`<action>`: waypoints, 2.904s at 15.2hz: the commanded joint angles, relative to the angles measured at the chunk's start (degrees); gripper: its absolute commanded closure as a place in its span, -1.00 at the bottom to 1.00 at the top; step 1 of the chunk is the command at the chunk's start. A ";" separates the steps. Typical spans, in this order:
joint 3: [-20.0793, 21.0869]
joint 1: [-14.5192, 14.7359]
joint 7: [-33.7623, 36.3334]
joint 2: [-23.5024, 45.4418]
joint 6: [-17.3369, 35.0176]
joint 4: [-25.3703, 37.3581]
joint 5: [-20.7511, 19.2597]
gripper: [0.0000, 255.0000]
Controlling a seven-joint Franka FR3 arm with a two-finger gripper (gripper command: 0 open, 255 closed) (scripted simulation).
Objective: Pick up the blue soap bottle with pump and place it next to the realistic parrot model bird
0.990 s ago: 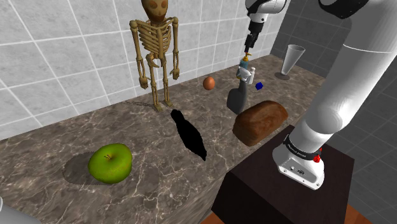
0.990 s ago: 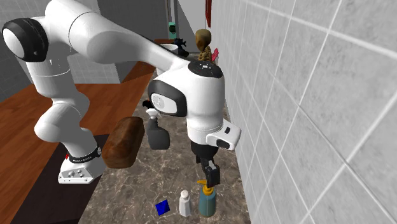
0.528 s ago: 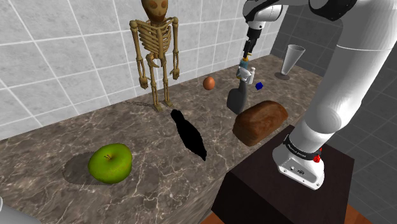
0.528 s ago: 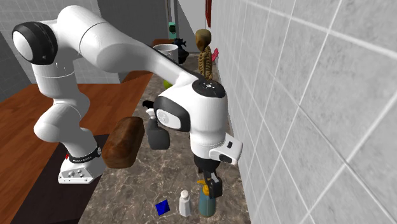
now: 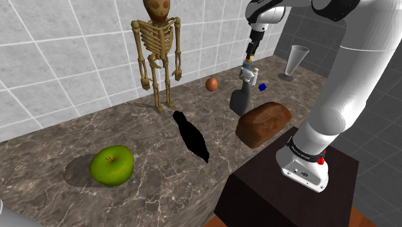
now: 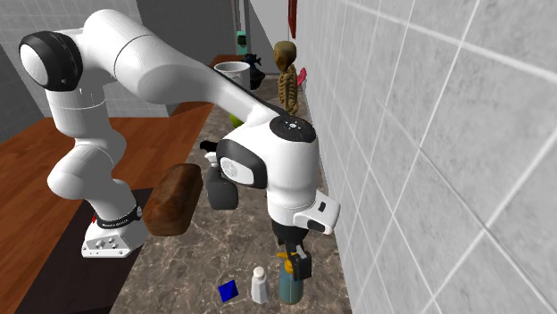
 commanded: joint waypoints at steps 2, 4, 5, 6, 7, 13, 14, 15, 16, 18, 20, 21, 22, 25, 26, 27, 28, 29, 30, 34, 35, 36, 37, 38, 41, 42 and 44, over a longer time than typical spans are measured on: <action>0.00 0.00 0.00 0.00 0.00 0.00 0.00 1.00; 0.00 0.00 0.00 0.00 0.00 0.00 0.00 1.00; 0.00 0.00 0.00 0.00 0.00 0.00 0.00 1.00; 0.00 0.00 0.00 0.01 -0.01 0.01 0.00 1.00; 0.00 0.00 0.00 0.01 0.00 0.01 0.00 1.00; -0.12 0.09 0.26 -0.61 -1.36 0.83 -0.40 1.00; -0.17 0.14 0.38 -0.91 -2.04 1.26 -0.59 1.00; -0.22 0.17 0.50 -1.19 -2.74 1.71 -0.77 1.00; -0.27 0.21 0.61 -1.46 -3.43 2.17 -0.94 1.00; -0.35 0.27 0.83 -1.96 -4.83 3.13 -1.27 1.00; -0.42 0.32 1.02 -2.42 -6.24 4.15 -1.56 1.00; -0.45 0.34 1.11 -2.63 -6.95 4.68 -1.69 1.00; -0.48 0.36 1.19 -2.82 -7.67 5.23 -1.82 1.00; -0.56 0.40 1.41 -3.34 -9.83 6.95 -2.15 1.00; -0.59 0.40 1.47 -3.48 -10.56 7.55 -2.24 1.00; -0.61 0.41 1.53 -3.62 -11.29 8.17 -2.33 1.00; -0.63 0.41 1.58 -3.73 -12.03 8.80 -2.41 1.00; -0.65 0.40 1.63 -3.84 -12.77 9.45 -2.47 1.00; -0.67 0.40 1.67 -3.93 -13.51 10.12 -2.54 1.00; -0.75 0.34 1.79 -4.16 -16.52 12.94 -2.70 1.00; -0.77 0.31 1.80 -4.18 -17.29 13.68 -2.72 1.00; -0.79 0.28 1.82 -4.18 -18.06 14.45 -2.74 1.00; -0.81 0.25 1.82 -4.17 -18.83 15.23 -2.74 1.00; -0.83 0.21 1.83 -4.14 -19.61 16.03 -2.74 1.00; -0.89 0.07 1.80 -3.97 -21.98 18.55 -2.67 1.00; -0.92 0.01 1.79 -3.88 -22.78 19.44 -2.63 1.00; -0.96 -0.13 1.74 -3.65 -24.40 21.26 -2.53 1.00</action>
